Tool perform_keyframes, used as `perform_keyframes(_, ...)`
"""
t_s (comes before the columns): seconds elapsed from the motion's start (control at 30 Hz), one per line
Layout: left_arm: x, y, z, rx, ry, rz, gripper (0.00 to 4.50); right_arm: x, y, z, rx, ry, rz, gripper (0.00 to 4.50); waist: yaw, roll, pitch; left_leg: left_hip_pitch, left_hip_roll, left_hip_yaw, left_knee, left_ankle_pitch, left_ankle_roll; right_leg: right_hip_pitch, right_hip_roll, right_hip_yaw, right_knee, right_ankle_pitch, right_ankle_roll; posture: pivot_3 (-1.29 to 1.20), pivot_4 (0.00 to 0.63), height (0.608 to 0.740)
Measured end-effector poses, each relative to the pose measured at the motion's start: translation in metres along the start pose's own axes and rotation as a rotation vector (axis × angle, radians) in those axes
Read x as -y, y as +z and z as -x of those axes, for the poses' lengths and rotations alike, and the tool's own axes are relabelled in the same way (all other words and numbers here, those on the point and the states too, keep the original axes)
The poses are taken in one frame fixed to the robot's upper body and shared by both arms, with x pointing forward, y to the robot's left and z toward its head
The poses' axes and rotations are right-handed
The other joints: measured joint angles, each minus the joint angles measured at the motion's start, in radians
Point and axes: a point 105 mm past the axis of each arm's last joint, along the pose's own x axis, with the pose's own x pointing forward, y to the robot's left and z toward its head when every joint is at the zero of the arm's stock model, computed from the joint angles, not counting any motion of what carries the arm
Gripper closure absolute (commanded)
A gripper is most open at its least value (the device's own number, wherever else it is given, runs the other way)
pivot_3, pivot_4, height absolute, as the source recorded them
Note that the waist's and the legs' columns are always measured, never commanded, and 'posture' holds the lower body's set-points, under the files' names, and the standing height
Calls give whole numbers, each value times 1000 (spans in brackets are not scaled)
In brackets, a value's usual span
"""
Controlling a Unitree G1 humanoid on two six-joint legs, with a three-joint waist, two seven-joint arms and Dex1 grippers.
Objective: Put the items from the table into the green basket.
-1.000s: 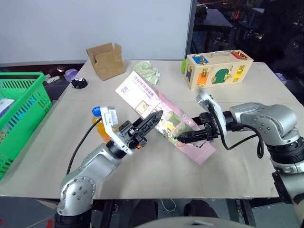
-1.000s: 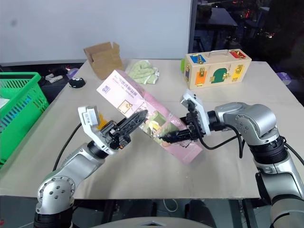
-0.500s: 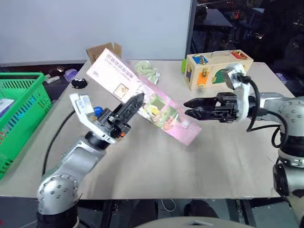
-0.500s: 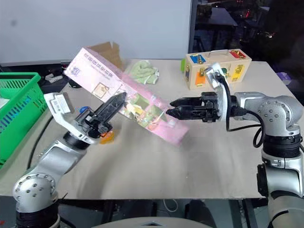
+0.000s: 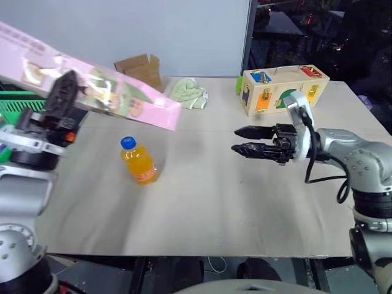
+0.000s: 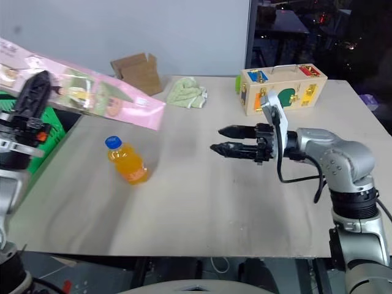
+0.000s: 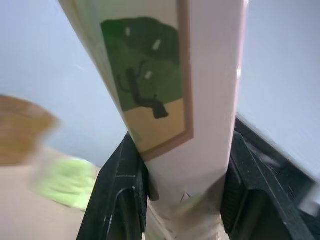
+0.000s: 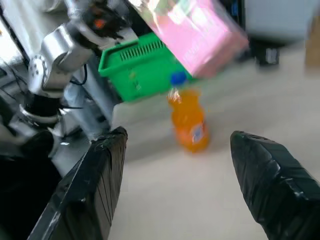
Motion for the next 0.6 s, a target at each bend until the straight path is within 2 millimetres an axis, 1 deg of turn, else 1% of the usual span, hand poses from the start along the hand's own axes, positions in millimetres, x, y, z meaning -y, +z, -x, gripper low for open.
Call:
perform_keyframes(0.07, -14, 18, 0, 49, 86, -83, 2848, -2, 0, -13, 14, 5, 109, 969, 8, 0, 0, 0, 0, -1, 0, 0, 0, 0, 0, -1, 0, 0, 0, 252, 0, 740)
perform_keyframes(0.13, -30, 38, 3, 105, 175, -162, 2848, -6, -3, -26, 19, 34, 147, 969, 16, 0, 0, 0, 0, -1, 0, 0, 0, 0, 0, -2, 0, 0, 0, 291, 0, 740)
perform_keyframes(0.2, -41, 51, 7, 129, 234, -232, 2848, -9, -6, -34, 20, 50, 184, 969, 33, -1, 0, 0, 0, 0, 0, 0, -1, 0, 0, -2, 0, 0, 0, 302, 0, 740)
perform_keyframes(0.27, -55, 63, 15, 118, 294, -331, 2848, -7, -6, -41, 38, 43, 265, 969, 40, -2, -1, 0, 0, 0, -1, 0, -1, 0, -1, -2, -1, 0, 0, 320, 0, 740)
perform_keyframes(0.33, -68, 75, 21, 123, 343, -378, 2848, -6, -5, -44, 72, 37, 296, 969, 49, -1, -1, 0, 0, 0, -2, 0, -1, 0, -1, -3, -1, 0, 0, 328, 0, 740)
perform_keyframes(0.37, -77, 82, 24, 103, 368, -434, 2848, -4, -4, -46, 92, 34, 307, 969, 59, -2, -1, 0, 0, -1, -2, 0, -1, -1, -1, -4, -1, -1, -1, 328, 0, 740)
perform_keyframes(0.47, -88, 95, 25, 75, 394, -529, 2848, -6, -2, -48, 125, 49, 328, 969, 75, -1, 0, 0, 0, -2, -3, 1, -2, -2, -2, -6, -2, -3, -4, 340, 0, 740)
perform_keyframes(0.6, -104, 120, 25, 35, 433, -682, 2848, -11, 5, -53, 172, 75, 357, 969, 89, -2, -1, 0, 1, -1, -4, 0, -3, -2, -2, -7, -2, -3, -4, 340, 0, 740)
